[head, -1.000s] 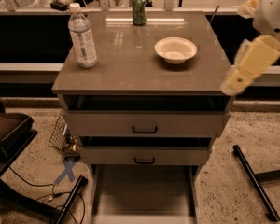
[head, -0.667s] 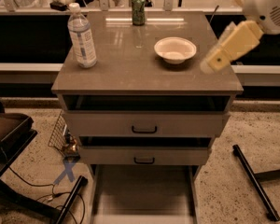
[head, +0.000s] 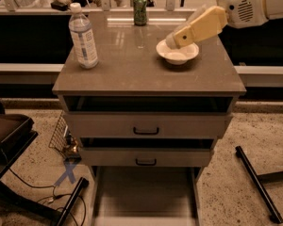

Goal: Place blue plastic bottle into bottom drawer

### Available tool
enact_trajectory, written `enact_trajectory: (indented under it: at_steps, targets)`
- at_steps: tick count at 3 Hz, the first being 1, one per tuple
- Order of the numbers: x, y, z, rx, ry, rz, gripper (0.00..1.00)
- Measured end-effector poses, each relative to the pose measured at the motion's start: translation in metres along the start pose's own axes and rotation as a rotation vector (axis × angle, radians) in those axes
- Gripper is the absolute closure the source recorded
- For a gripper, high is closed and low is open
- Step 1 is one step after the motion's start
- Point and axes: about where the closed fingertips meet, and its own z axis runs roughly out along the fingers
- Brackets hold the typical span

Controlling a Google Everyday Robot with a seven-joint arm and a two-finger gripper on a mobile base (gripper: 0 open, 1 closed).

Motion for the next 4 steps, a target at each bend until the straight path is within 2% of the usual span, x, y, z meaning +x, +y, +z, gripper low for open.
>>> enact_trajectory:
  at_steps: [1, 2, 3, 4]
  targets:
    - [-0.003, 0.001, 0.003, -0.004, 0.005, -0.002, 0.0]
    - [-0.008, 0.007, 0.066, -0.044, -0.018, 0.016, 0.0]
    - [-0.016, 0.009, 0.159, -0.059, -0.079, 0.075, 0.0]
    - [-0.024, 0.012, 0.283, -0.017, -0.186, 0.145, 0.0]
